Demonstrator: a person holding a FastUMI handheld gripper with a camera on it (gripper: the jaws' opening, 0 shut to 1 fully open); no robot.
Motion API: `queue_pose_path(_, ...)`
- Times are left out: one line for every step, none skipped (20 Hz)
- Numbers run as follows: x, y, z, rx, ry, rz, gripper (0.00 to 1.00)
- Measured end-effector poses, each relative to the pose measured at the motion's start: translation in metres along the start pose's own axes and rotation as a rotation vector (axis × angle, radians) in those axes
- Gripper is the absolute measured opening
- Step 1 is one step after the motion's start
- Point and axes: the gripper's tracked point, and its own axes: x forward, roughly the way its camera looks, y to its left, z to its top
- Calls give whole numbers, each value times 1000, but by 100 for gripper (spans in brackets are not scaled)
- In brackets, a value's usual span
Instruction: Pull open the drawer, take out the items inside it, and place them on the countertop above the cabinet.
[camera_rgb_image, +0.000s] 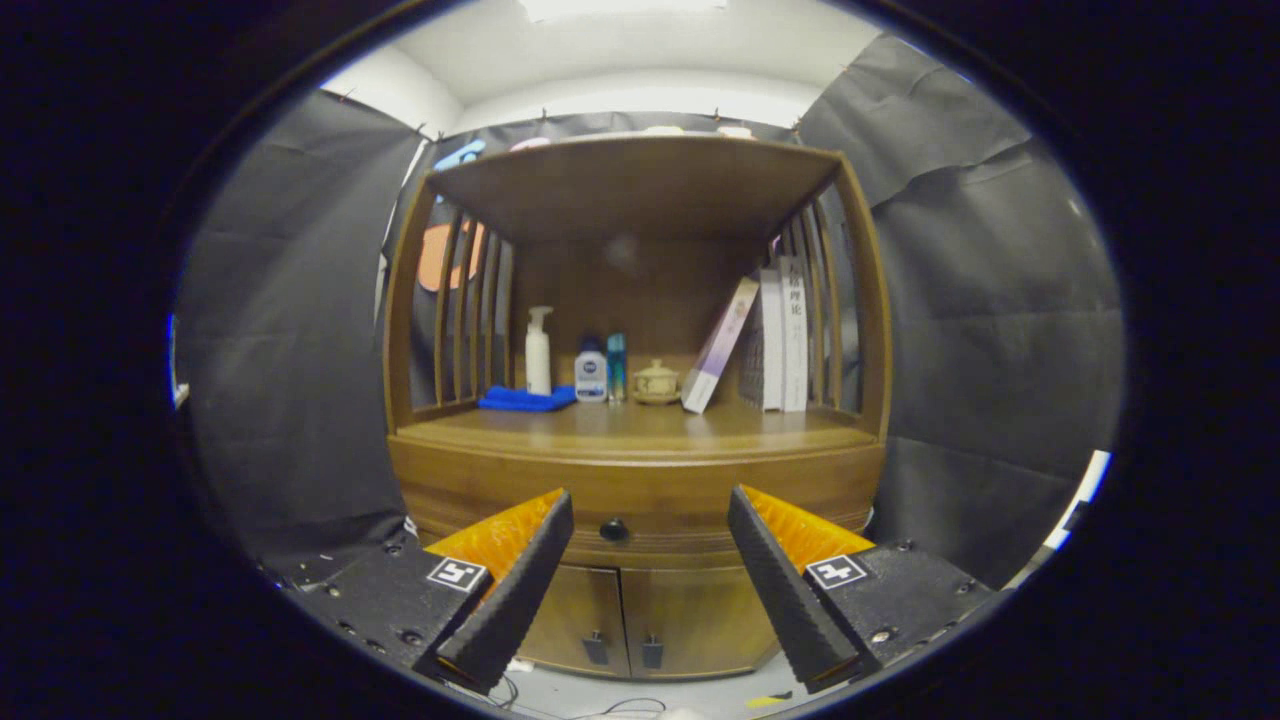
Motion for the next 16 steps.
queue_pose_path(11,3,-9,3,17,7,100)
queue_pose_path(21,8,-16,11,24,16,100)
queue_pose_path(30,14,-21,19,25,27,100)
queue_pose_path(42,18,-25,19,35,32,97)
queue_pose_path(50,22,-29,12,35,35,94)
queue_pose_path(63,24,-30,4,38,32,92)
queue_pose_path(70,23,-31,1,36,28,92)
queue_pose_path(75,24,-35,4,46,22,92)
queue_pose_path(82,25,-39,13,58,24,91)
queue_pose_path(87,25,-44,24,67,28,91)
queue_pose_path(92,26,-45,27,73,29,91)
queue_pose_path(100,26,-48,26,79,25,87)
queue_pose_path(107,29,-51,24,87,31,84)
queue_pose_path(110,30,-56,24,97,30,78)
queue_pose_path(113,30,-61,21,108,20,75)
queue_pose_path(117,32,-64,28,107,21,73)
